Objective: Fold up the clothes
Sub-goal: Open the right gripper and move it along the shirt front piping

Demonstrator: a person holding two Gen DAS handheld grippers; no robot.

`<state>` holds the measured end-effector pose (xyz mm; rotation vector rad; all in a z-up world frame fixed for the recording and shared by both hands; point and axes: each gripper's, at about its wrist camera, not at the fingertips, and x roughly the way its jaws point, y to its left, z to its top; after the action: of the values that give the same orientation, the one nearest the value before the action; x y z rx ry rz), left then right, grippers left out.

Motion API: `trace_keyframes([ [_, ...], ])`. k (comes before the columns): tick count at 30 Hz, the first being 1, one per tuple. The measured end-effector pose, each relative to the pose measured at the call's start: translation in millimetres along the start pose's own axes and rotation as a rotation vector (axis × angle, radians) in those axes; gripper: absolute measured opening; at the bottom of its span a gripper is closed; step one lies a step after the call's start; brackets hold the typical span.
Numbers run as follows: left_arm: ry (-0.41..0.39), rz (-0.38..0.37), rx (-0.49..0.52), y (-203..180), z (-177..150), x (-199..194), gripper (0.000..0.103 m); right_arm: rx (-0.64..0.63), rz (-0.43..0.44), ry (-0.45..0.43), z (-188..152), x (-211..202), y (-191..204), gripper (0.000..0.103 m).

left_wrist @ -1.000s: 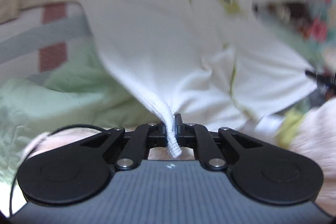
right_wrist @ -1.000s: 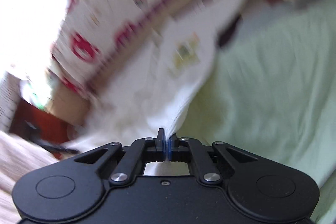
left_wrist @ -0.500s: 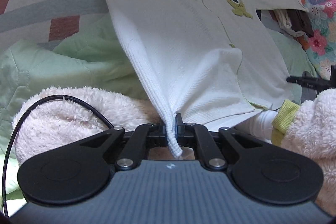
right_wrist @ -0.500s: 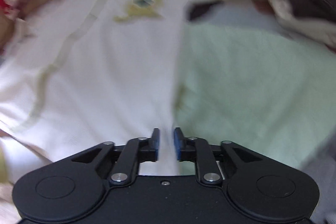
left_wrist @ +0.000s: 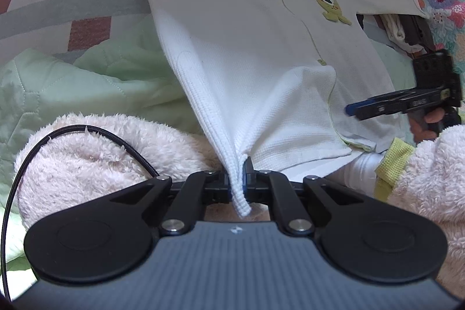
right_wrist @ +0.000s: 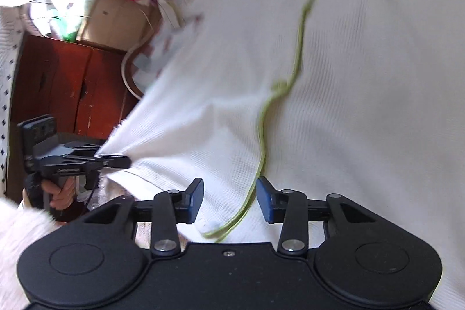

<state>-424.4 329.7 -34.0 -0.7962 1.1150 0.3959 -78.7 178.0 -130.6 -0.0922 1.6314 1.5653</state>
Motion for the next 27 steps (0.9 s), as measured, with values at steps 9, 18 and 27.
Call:
trace_keyframes([
  [9,0.003,-0.005,-0.005,1.0,0.5,-3.5,0.005,-0.004,0.159,0.104,5.9,12.3,15.3,0.006],
  [18,0.033,0.006,0.007,1.3,-3.3,-6.5,0.006,0.047,-0.006,0.206,2.2,13.7,6.3,0.006],
  [27,0.016,-0.094,-0.081,6.3,14.1,-49.7,0.046,-0.311,-0.35,0.269,14.4,7.5,53.9,0.043],
])
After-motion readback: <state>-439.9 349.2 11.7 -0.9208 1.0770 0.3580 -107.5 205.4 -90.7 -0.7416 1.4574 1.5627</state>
